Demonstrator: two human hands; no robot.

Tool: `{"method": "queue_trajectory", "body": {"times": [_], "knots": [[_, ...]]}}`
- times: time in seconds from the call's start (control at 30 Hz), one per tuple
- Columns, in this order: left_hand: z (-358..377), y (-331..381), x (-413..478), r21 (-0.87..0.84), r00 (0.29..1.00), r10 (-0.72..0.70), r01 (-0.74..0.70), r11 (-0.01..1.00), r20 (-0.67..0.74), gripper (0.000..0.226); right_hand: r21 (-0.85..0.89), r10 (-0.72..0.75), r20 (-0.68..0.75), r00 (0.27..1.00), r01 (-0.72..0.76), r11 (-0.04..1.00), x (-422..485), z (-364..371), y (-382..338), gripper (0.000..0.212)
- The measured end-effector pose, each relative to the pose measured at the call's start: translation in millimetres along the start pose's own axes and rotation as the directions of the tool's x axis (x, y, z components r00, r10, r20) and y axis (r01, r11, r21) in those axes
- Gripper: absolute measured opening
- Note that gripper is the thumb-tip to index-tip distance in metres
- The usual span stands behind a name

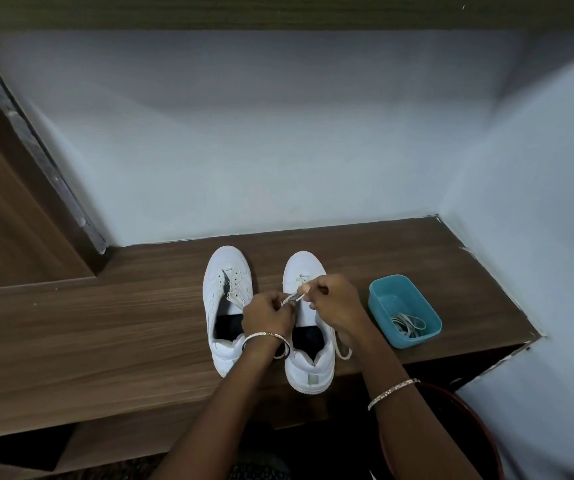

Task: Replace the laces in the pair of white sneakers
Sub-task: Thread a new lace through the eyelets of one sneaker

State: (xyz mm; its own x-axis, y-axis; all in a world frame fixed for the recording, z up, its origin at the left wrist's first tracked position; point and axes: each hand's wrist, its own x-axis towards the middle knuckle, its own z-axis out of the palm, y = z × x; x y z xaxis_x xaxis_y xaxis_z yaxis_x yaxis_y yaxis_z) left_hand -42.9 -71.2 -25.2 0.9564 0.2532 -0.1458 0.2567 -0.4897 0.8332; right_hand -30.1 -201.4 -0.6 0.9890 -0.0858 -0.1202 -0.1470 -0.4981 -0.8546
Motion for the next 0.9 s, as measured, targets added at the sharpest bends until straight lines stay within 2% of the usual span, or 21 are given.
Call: {"method": "queue_trajectory", "body": {"times": [0.07,0.13,0.3,0.7,0.8,0.9], "knots": [[-3,-1,6,-0.074,0.994,-0.088,0.093,0.993,0.058,0.007,0.002,0.001,-0.02,1.0,-0.001,1.0,-1,4,2,0.016],[-3,-4,12,-0.148,0.985,-0.143,0.156,0.977,0.095,0.016,0.011,0.002,-0.082,0.997,-0.001,1.0,-1,5,6,0.012],[-4,-5,18,-0.238,0.972,-0.204,0.227,0.944,0.116,0.024,-0.007,-0.023,-0.124,0.992,0.022,1.0,-3,5,15,0.011],[-5,-6,18,-0.36,0.961,-0.213,0.265,0.894,0.178,0.019,-0.262,-0.142,-0.126,0.982,0.106,0.959,0,24,14,0.011],[-6,-10,19,-0.383,0.956,-0.184,0.263,0.885,0.229,0.017,-0.328,-0.197,-0.091,0.976,0.158,0.932,-2,27,11,0.014],[-10,-10,20,-0.432,0.942,-0.178,0.292,0.853,0.285,0.023,-0.279,-0.235,-0.121,0.964,0.194,0.941,-3,28,12,0.01]]}}
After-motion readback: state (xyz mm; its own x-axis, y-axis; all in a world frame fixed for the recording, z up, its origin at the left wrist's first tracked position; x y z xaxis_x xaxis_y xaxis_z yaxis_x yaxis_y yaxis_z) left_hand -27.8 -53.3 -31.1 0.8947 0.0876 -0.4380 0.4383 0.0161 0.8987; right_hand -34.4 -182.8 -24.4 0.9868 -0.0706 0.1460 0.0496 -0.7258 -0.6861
